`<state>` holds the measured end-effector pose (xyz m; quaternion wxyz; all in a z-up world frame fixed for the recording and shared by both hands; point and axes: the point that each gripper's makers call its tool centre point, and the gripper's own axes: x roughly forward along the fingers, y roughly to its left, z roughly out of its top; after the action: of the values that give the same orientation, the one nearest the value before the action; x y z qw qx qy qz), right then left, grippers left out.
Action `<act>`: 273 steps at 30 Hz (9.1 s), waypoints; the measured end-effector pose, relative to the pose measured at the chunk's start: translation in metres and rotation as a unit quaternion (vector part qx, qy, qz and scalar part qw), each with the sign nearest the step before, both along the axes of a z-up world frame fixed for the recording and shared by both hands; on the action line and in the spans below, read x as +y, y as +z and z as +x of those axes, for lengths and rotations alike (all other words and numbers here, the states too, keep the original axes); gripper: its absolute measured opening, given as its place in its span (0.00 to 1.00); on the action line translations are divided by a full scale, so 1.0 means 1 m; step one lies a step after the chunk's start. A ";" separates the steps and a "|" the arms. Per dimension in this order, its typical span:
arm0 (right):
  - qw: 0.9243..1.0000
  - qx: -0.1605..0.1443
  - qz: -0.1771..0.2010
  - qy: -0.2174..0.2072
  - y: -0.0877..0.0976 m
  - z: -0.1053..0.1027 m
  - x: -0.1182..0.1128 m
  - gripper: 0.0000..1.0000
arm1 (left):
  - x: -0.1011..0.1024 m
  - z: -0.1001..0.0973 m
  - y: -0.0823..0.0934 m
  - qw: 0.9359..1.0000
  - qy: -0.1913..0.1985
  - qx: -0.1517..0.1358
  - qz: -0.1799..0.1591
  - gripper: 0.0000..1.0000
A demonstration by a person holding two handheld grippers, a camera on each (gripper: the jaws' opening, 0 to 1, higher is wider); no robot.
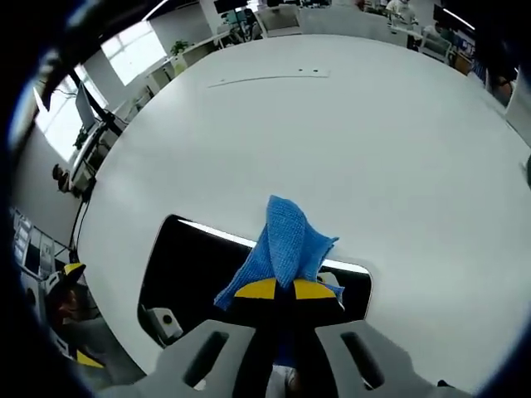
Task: Wipe the mirror surface with the cleaning cloth until all visible marks leave the cleaned area.
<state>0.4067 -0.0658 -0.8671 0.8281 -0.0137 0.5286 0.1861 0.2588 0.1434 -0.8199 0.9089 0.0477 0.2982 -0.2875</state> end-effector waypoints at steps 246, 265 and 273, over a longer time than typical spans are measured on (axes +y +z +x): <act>0.974 -0.197 0.109 0.003 0.044 -0.119 -0.158 0.99 | 0.004 0.004 0.009 0.999 0.026 -0.012 -0.020 0.99; 0.974 -0.211 0.082 -0.007 0.043 -0.120 -0.181 0.99 | 0.004 0.006 0.010 0.999 0.029 -0.013 -0.022 0.98; 0.973 -0.219 0.078 0.000 0.047 -0.114 -0.172 0.99 | 0.004 0.007 0.010 0.999 0.031 -0.015 -0.021 0.98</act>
<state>0.2923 -0.2383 -0.8200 0.9221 0.0102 0.3184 0.2196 0.2659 0.1479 -0.8098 0.9226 0.0233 0.2795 -0.2649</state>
